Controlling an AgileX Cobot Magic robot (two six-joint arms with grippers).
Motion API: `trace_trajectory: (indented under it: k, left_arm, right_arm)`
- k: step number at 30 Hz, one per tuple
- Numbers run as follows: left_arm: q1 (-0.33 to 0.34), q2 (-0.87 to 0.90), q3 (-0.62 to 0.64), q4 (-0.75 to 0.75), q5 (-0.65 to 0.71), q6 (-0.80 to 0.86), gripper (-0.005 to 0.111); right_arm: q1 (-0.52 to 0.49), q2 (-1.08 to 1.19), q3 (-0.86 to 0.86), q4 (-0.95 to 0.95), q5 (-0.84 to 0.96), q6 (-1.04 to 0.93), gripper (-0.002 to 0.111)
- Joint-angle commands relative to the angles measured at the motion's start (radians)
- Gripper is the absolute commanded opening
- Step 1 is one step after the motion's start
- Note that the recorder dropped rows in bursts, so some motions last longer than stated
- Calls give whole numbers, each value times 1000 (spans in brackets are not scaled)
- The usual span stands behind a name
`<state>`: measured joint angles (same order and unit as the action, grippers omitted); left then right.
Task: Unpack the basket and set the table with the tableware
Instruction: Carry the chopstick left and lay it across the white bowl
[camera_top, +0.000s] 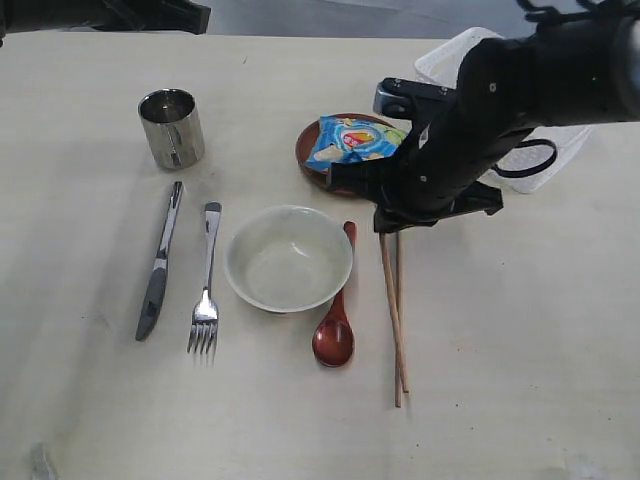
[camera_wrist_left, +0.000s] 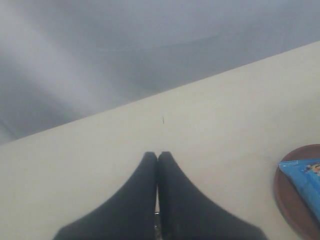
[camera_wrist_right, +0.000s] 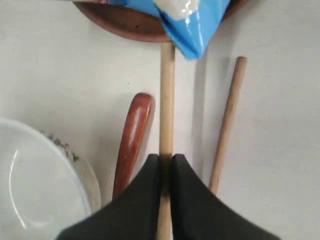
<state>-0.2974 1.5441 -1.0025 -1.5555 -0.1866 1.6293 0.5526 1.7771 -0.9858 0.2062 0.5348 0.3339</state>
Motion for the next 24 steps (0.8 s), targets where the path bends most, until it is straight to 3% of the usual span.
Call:
trace_trajectory:
  k: [1,13,24]
  left_arm:
    - [-3,-4,6,-4,-3,-5,0]
    - [-3,-4,6,-4,-40,-5,0]
    - [-3,-4,6,-4,-49,-5,0]
  right_arm:
    - [8,-107,-2,-24,94,7,0]
    - [106,-152,-3,93,-106,30,0]
    - [141,20,-137,226,-83,14,0]
